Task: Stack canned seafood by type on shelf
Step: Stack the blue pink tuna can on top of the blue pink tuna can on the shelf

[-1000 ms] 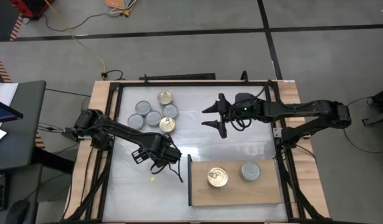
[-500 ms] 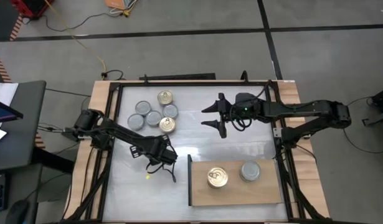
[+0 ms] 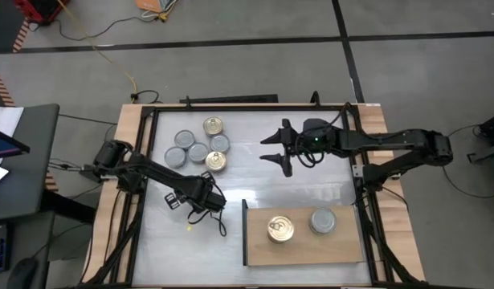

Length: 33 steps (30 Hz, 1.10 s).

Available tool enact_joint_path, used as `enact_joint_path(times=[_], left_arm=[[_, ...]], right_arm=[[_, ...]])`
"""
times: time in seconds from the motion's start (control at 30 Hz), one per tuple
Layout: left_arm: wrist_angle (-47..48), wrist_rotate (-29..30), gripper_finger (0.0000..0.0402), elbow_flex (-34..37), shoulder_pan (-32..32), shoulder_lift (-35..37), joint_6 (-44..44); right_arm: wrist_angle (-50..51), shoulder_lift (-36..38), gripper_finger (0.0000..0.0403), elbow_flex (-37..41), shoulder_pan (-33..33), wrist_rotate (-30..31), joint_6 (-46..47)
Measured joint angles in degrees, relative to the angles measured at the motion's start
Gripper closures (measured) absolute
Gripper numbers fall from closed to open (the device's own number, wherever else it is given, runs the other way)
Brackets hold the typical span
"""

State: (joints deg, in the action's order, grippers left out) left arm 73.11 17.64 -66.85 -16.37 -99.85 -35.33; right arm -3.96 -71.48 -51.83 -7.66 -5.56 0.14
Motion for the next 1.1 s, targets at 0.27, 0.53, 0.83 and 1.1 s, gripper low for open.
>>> enact_joint_path(times=[0.27, 0.53, 0.83, 1.1], left_arm=[[-4.7, -4.0, 0.0224, 0.8, 0.8, 13.3, 15.7], [-23.5, -0.7, 0.0224, 9.7, 0.9, 29.8, 25.4], [-48.4, 8.3, 0.0224, 16.6, 1.5, 37.4, 31.3], [-69.9, 3.7, 0.0224, 16.5, 8.9, 34.4, 33.4]], right_arm=[[3.6, 1.2, 0.0131, 0.0, 0.0, 4.6, 0.9], [-3.3, 0.9, 0.0131, 0.0, 0.0, 5.7, -0.2], [3.9, 1.1, 0.0131, 0.0, -1.6, 5.7, -0.4], [25.2, 6.0, 0.0131, -4.7, -3.1, 5.7, 1.5]])
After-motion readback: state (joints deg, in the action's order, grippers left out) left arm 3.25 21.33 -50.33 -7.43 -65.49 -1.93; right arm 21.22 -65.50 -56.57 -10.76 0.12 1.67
